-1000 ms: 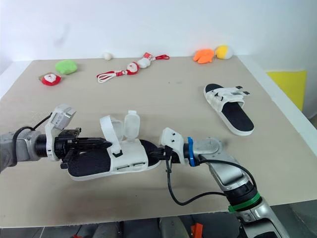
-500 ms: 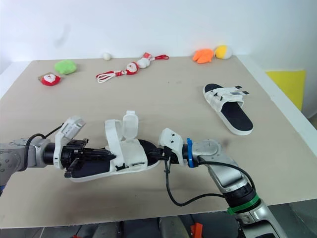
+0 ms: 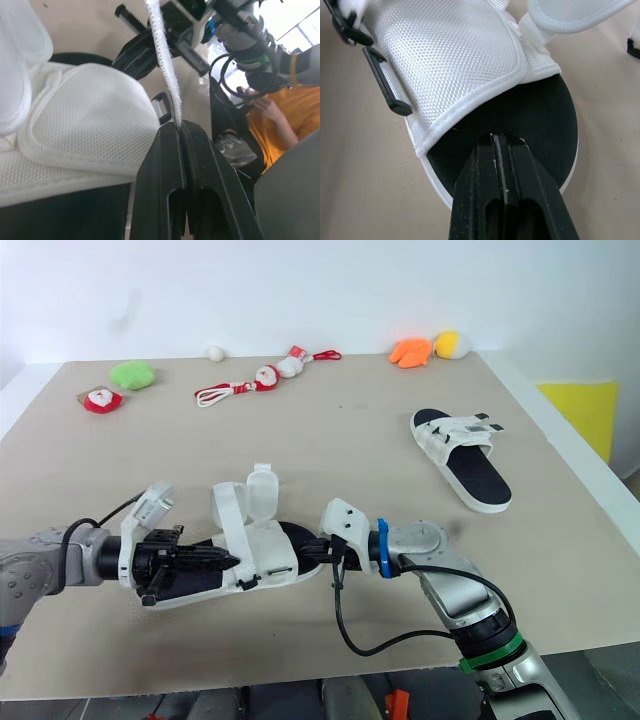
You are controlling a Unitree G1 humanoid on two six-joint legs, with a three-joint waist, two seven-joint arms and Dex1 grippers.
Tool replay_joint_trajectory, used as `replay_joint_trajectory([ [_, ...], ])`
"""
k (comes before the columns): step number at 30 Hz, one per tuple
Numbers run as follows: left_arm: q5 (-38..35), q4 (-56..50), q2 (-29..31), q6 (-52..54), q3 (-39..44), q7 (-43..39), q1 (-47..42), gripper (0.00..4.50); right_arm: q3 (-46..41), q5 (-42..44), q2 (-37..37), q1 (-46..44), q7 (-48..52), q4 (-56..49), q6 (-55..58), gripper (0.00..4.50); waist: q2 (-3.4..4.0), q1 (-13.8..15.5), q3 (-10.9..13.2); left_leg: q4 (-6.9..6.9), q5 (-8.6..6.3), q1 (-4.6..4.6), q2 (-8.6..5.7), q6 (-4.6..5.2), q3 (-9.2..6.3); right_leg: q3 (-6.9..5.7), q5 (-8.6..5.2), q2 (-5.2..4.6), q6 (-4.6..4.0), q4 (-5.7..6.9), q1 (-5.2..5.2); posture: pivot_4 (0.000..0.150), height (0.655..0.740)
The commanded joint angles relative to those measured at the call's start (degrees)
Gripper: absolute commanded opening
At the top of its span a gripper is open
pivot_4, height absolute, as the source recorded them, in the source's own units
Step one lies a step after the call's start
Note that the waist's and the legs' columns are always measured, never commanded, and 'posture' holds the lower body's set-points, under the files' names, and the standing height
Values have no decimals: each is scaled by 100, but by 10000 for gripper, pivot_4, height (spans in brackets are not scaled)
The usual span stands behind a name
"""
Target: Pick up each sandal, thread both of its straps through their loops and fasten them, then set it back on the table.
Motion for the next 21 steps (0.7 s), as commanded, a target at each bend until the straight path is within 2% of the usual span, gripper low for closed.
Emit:
replay_joint_trajectory([
  [1, 229, -158, -24, -263, 12, -49, 49, 490, 244, -90, -6, 75, 13, 71, 128, 0, 0, 0, 0, 0, 0, 0, 0, 0, 0, 0, 0, 0, 0, 0, 0, 1500, 7400],
  [9, 387, -469, 137, -419, -50, -373, 330, 490, 240, -83, 4, 77, -2, 67, 150, 0, 0, 0, 0, 0, 0, 0, 0, 0, 0, 0, 0, 0, -1, 0, 0, 1500, 7400],
  [20, 686, -710, 197, -541, -205, -395, 525, 490, 237, -78, 22, 27, 18, 118, 145, 0, 0, 0, 0, -1, -1, 0, 1, 1, 0, 0, -1, 0, -2, 0, -3, 1500, 7400],
  [21, 680, -699, 177, -538, -195, -377, 518, 4547, 237, -79, 19, 28, 19, 118, 145, 0, 0, 0, 0, -1, -1, 0, 1, 1, 1, 0, -1, 0, -2, 0, -2, 1500, 7400],
])
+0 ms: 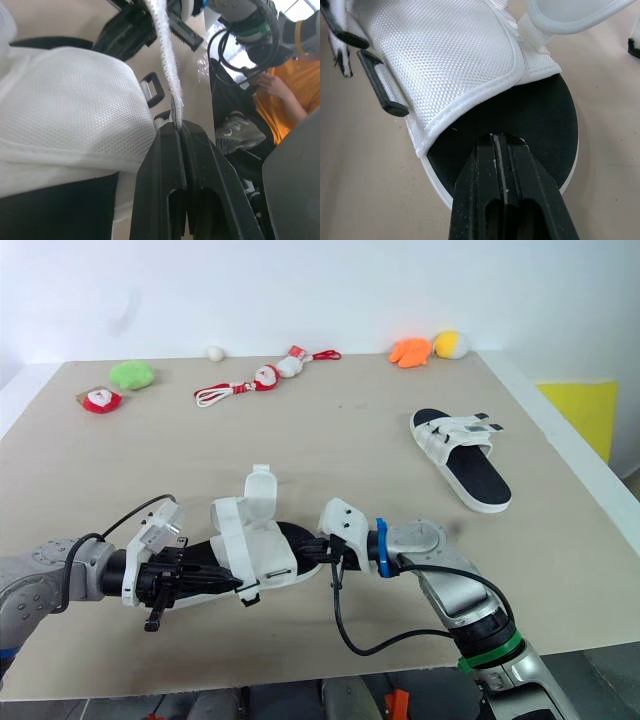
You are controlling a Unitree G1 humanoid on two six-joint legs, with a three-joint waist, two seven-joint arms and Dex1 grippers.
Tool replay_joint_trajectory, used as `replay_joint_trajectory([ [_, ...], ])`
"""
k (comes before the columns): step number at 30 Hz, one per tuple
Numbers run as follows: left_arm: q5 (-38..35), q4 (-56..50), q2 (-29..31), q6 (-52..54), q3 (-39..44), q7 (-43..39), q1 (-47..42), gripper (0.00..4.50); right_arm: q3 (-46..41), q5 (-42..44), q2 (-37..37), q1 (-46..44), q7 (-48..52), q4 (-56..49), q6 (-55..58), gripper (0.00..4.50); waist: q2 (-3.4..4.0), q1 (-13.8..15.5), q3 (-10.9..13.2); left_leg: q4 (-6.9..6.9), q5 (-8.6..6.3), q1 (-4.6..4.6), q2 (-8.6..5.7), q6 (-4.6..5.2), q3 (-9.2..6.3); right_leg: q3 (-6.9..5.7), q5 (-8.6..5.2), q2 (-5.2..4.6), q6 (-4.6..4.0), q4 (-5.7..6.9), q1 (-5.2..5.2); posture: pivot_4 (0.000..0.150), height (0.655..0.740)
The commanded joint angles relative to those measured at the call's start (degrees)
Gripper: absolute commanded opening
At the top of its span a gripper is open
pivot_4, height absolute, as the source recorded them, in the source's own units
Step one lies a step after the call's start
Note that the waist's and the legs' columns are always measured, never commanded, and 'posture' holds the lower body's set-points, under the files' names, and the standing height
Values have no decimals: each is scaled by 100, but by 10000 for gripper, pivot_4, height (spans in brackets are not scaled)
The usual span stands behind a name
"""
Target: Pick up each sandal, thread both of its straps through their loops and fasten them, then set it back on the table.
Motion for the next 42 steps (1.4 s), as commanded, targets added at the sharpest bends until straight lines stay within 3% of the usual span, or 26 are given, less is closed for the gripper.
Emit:
replay_joint_trajectory([
  [1, 4, -131, 73, 4, 26, -40, 30, 8002, 215, -82, -5, 62, 11, 115, 117, 0, 0, 0, 0, 0, 0, 0, 0, 0, 0, 0, 0, 0, 0, 0, 0, 1500, 7400],
  [9, -505, 227, -146, 225, 426, 152, -530, 42804, 211, -95, 0, 23, 13, 174, 76, 0, 0, 4, 0, 10, 2, 0, -1, 1, -1, 0, 5, -1, 7, 0, 6, 1500, 7400],
  [10, -532, 272, -173, 240, 455, 185, -589, 44017, 214, -98, 5, 17, 7, 183, 72, 0, 0, 4, 0, 10, 2, 0, -1, 2, -1, 0, 6, -1, 10, 0, 5, 1500, 7400],
  [19, -572, 431, -484, 273, 452, 465, -853, 44017, 211, -104, 30, -1, -8, 207, 62, 0, 0, 2, 0, 5, 1, -1, 0, 1, -1, 0, 5, 1, 8, 1, 3, 1500, 7400],
  [21, -586, 424, -536, 293, 441, 474, -867, 34820, 213, -99, 24, 17, -12, 179, 74, 0, 0, 2, 0, 8, 1, -1, -1, 2, -1, 0, 7, 1, 10, 0, 5, 1500, 7400],
  [22, -581, 416, -557, 304, 438, 479, -870, 32967, 214, -97, 21, 20, -11, 174, 78, 0, 0, 2, 0, 8, 1, -1, 0, 1, -1, 1, 7, 1, 11, 1, 5, 1500, 7400],
  [23, -586, 404, -575, 320, 437, 485, -868, 27239, 213, -95, 19, 22, -11, 170, 81, 0, 0, 2, 0, 8, 1, 0, 0, 2, -1, 1, 8, 1, 12, 1, 5, 1500, 7400],
  [28, -466, 188, -500, 310, 302, 425, -689, 11703, 214, -82, 14, 31, -9, 139, 115, 0, 0, 2, 0, 8, 1, 0, 0, 2, -1, 1, 7, 1, 12, 1, 5, 1500, 7400],
  [30, -381, 58, -402, 280, 232, 356, -541, 1641, 219, -81, 14, 46, -11, 123, 126, 0, 0, 2, 0, 7, 1, 0, 0, 2, -1, 1, 7, 1, 11, 1, 5, 1500, 7400],
  [31, -344, -2, -357, 260, 203, 329, -479, 494, 221, -80, 14, 51, -12, 117, 129, 0, 0, 1, 0, 7, 1, 0, 0, 2, -1, 1, 7, 1, 11, 1, 4, 1500, 7400],
  [39, -402, -173, -182, 276, 491, 436, -266, 494, 230, -63, 10, 80, -2, 81, 149, 0, 0, 1, 0, 7, 1, 1, 0, 2, 0, 2, 6, 1, 10, 1, 4, 1500, 7400],
  [42, -635, -302, -70, 382, 793, 505, -102, 9450, 229, -58, -4, 113, 1, 52, 155, 0, 0, 0, 0, 3, 1, 0, 0, 2, 0, 1, 4, 1, 5, 1, 1, 1500, 7400],
])
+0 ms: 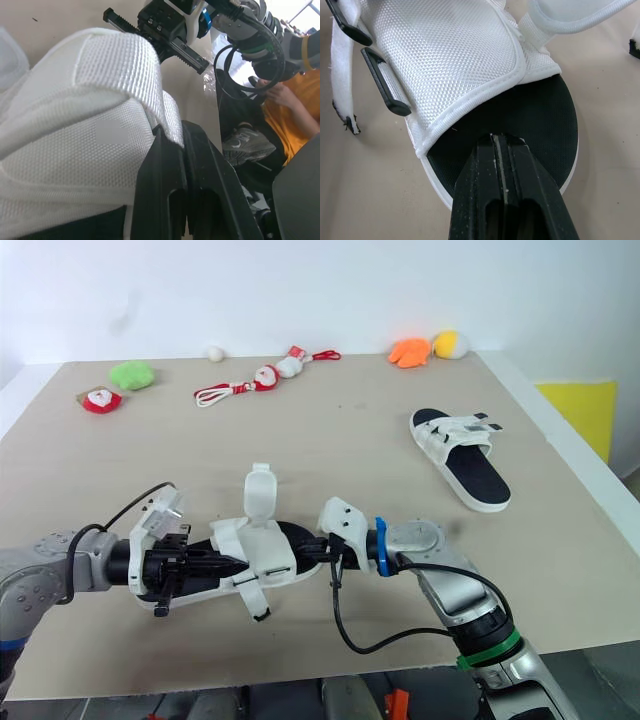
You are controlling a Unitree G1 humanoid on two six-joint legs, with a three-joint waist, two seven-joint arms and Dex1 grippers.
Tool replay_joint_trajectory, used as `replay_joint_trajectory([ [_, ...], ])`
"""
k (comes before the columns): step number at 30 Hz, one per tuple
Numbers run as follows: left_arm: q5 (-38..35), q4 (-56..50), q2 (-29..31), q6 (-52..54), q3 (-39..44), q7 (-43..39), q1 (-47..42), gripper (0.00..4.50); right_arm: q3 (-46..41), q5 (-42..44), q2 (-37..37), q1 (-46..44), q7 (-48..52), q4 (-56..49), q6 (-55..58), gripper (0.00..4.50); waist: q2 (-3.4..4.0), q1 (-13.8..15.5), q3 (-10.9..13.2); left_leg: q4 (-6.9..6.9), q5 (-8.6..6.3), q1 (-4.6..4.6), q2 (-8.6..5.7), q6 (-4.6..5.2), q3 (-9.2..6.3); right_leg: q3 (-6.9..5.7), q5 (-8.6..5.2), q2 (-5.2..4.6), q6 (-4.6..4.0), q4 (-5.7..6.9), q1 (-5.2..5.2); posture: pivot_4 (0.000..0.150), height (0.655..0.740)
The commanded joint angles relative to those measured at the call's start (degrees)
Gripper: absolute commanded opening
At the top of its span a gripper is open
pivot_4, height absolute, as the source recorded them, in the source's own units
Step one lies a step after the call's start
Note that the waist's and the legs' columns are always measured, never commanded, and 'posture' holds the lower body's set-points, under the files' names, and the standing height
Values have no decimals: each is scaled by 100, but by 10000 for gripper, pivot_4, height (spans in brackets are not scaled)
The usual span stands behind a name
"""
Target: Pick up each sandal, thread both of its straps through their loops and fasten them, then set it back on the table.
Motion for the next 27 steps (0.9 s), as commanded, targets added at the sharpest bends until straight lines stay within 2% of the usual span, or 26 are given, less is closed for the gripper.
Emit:
replay_joint_trajectory([
  [1, -360, -298, 180, 103, 526, 93, 158, 12159, 222, -59, -28, 171, 0, -20, 142, 0, 0, 0, 0, 0, 0, 0, 0, 0, 0, 0, 0, 0, 0, 0, 0, 1500, 7400],
  [2, -499, -350, 211, 161, 672, 145, 236, 16337, 226, -54, -31, 192, 2, -38, 149, 0, 0, 1, 0, 0, 0, 0, 0, 0, 0, 0, 0, 0, -1, 0, 0, 1500, 7400],
  [3, -650, -404, 233, 213, 821, 215, 309, 22866, 231, -49, -34, 214, 3, -61, 157, 0, 0, 2, 0, 0, 0, -1, 0, -1, 1, 1, -2, -1, -2, 0, 1, 1500, 7400],
  [4, -820, -457, 244, 272, 973, 304, 372, 25574, 234, -45, -37, 235, 3, -85, 165, 0, 0, 2, 0, 0, 0, -1, 0, 0, 0, 0, -2, -1, -2, 0, 2, 1500, 7400],
  [5, -1031, -511, 250, 331, 1162, 398, 469, 30652, 238, -40, -35, 249, 4, -98, 174, 0, 0, 2, 0, 1, 0, -1, 0, -1, 1, 1, -2, -1, -2, -1, 2, 1500, 7400],
  [8, -1444, -812, 384, 478, 1592, 427, 1053, 38911, 249, -20, -29, 279, 20, -121, 192, 0, 0, 0, 0, -1, -3, -2, 1, -3, 2, 2, -6, -1, -8, 0, 0, 1500, 7400],
  [9, -1498, -973, 457, 519, 1656, 348, 1358, 44177, 257, -20, -31, 289, 28, -133, 194, 0, 0, 0, 0, -1, -8, -1, 4, -4, 4, 0, -8, -1, -11, 0, -3, 1500, 7400],
  [13, -1356, -1417, 467, 473, 1355, 317, 2182, 44177, 288, -28, -16, 303, 43, -130, 188, 0, -1, 3, -2, -4, -22, 1, 6, -6, 4, 0, -24, -1, -28, 3, -3, 1500, 7400],
  [16, -877, -1508, 271, 193, 871, 500, 2367, 44177, 296, -26, -3, 291, 47, -127, 197, 0, 6, 4, -6, -2, -23, 4, 5, -8, 5, 0, -26, -2, -30, 3, 0, 1500, 7400],
  [22, 309, -1163, -467, -495, -265, 1057, 1836, 44177, 280, -25, -27, 259, 75, -109, 197, 0, 2, 13, -13, 4, -23, 5, 4, -9, 4, 0, -24, -1, -29, 3, 4, 1500, 7400],
  [27, 653, -1016, -622, -690, -648, 987, 1744, 44177, 248, -14, -63, 276, 64, -173, 237, 0, -2, 16, -15, 4, -23, 4, 3, -9, 5, 2, -24, -1, -29, 3, 6, 1500, 7400],
])
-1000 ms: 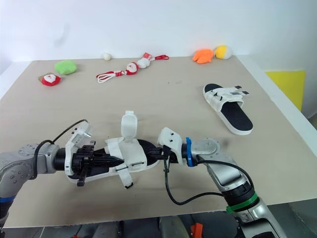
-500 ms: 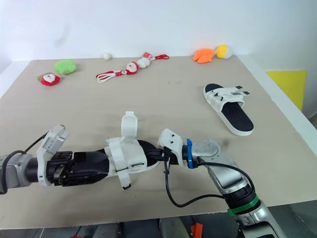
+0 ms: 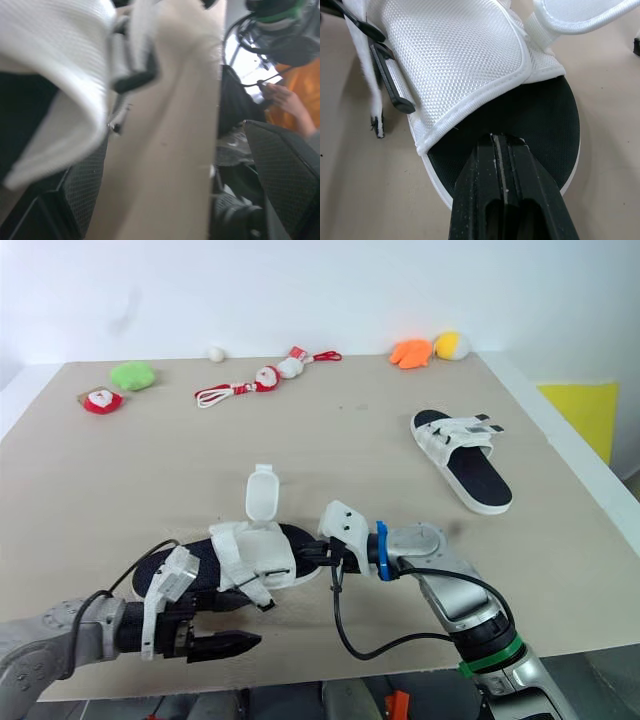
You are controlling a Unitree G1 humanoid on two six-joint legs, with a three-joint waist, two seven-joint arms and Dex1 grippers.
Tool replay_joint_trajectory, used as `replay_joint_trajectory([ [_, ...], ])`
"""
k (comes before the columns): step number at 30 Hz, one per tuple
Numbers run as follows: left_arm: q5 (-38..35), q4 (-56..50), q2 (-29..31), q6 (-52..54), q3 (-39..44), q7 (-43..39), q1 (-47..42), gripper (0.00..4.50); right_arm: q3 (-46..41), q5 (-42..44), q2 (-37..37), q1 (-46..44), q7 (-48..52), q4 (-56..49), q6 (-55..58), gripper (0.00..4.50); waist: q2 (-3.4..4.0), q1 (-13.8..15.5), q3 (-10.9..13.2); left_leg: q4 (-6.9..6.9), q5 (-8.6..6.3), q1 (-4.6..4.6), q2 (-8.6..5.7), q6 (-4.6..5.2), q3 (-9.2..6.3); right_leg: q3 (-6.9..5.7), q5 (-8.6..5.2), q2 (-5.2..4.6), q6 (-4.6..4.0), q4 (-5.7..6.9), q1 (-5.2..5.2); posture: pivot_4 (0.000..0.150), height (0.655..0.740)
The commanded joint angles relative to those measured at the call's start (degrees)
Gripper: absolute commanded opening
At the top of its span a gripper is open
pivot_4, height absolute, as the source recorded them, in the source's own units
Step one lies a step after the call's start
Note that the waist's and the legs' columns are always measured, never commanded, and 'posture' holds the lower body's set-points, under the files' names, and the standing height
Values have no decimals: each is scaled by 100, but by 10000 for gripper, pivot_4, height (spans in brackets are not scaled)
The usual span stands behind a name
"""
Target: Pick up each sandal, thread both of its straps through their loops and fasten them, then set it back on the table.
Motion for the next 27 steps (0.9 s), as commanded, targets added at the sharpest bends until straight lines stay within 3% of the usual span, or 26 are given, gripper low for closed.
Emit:
replay_joint_trajectory([
  [1, 216, -8, -43, -243, -179, -93, -53, 44177, 265, -25, -52, 136, 67, -6, 175, 0, 0, 0, 0, 0, 0, 0, 0, 0, 0, 0, 0, 0, 0, 0, 0, 1500, 7400],
  [8, 170, 76, -100, -320, -148, -174, 22, 44177, 223, -12, -94, 173, 44, -53, 218, 0, 0, 0, 0, -1, -1, -2, 0, -1, 0, 0, -2, 0, 0, 0, 0, 1500, 7400],
  [11, -44, 49, -160, -216, -103, -146, -25, 36350, 236, -15, -76, 148, 32, -30, 225, 0, -1, 2, 0, -1, -1, -2, 0, -1, -1, 0, -3, 0, 0, 0, 1, 1500, 7400],
  [12, -34, 36, -160, -221, -129, -162, 4, 29133, 240, -14, -68, 141, 27, -28, 229, 0, -1, 2, 0, 0, -1, -2, 0, -1, -1, 0, -3, 0, 1, 0, 1, 1500, 7400],
  [14, -54, 35, -181, -214, -162, -165, 57, 25382, 238, -13, -62, 131, 24, -17, 227, 0, -1, 2, 0, 0, -1, -2, 0, -1, -1, 0, -3, 0, 1, 0, 1, 1500, 7400],
  [20, -164, -64, 5, -118, -190, -366, 270, 361, 225, -4, -92, 145, 30, -46, 246, 0, -1, 3, -1, 0, -1, -1, 0, -1, -1, 0, -3, 0, 1, 0, 2, 1500, 7400],
  [27, -60, -219, 484, -92, -358, -734, 558, 361, 214, -7, -109, 146, 31, -42, 241, 0, 0, 2, -1, -1, -2, -1, 0, -3, -1, 0, -5, -1, -2, 0, 1, 1500, 7400],
])
